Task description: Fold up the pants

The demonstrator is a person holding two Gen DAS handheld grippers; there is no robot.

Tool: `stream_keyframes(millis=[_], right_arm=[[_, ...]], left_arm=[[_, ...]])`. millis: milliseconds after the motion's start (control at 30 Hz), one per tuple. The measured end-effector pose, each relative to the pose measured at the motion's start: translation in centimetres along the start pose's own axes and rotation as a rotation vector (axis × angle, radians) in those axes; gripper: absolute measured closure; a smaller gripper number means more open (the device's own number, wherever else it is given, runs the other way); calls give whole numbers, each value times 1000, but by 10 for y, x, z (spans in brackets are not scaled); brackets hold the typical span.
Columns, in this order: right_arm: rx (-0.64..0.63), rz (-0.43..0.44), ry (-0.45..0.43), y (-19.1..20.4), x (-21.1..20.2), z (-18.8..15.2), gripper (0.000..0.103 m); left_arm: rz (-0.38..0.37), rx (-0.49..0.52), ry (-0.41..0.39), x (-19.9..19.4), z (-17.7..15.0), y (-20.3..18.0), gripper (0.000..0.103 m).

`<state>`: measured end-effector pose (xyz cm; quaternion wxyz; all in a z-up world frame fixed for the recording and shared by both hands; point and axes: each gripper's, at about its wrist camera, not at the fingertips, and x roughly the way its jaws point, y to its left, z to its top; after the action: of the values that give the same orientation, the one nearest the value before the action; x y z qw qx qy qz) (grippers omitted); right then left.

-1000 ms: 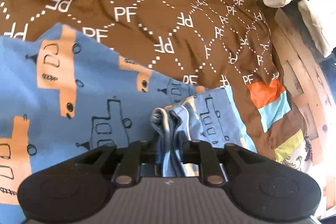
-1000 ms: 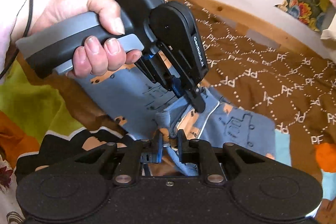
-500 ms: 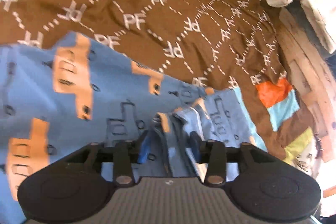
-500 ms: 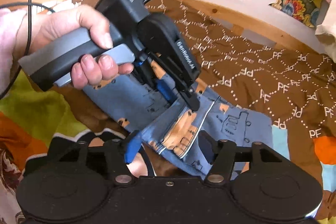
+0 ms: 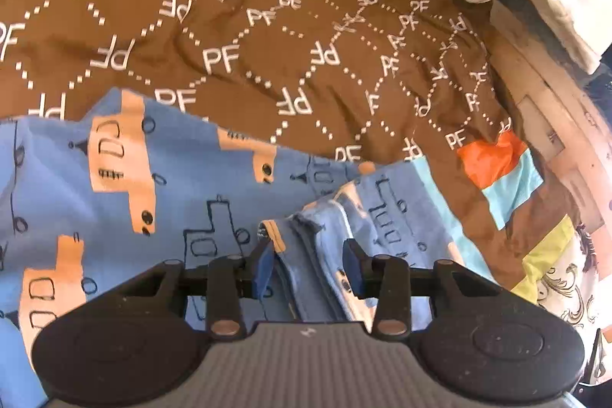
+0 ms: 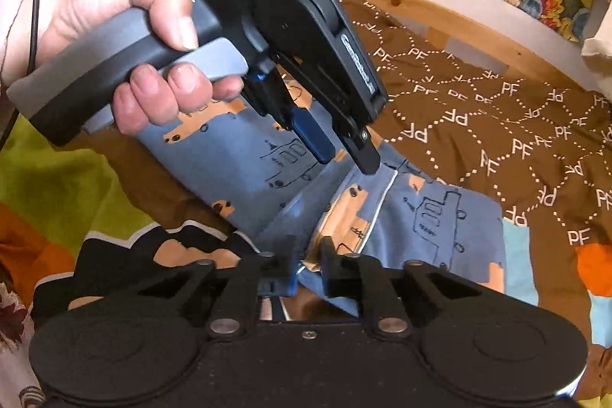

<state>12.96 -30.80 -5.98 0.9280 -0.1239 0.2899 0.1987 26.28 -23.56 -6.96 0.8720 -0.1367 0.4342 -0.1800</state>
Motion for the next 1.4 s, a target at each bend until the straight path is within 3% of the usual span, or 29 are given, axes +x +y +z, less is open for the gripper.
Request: stream_keyframes(millis=[167, 667, 733, 767, 867, 1400], right_arm=[[32, 11, 3, -1, 1, 1, 95], [45, 17, 4, -2, 1, 1, 95], [48, 17, 4, -2, 1, 2, 95], [48, 18, 4, -2, 1, 1, 95], [49, 19, 3, -3, 1, 2, 95], [45, 75, -72, 0, -12, 13, 95]], left_arm=[[-7, -29, 11, 2, 0, 7, 60], [27, 35, -4, 2, 2, -7, 60], [26, 27, 2, 3, 1, -4, 66], [29, 28, 4, 4, 1, -4, 77], [21, 29, 7, 5, 1, -4, 94], [60, 55, 13, -6, 6, -8, 97]])
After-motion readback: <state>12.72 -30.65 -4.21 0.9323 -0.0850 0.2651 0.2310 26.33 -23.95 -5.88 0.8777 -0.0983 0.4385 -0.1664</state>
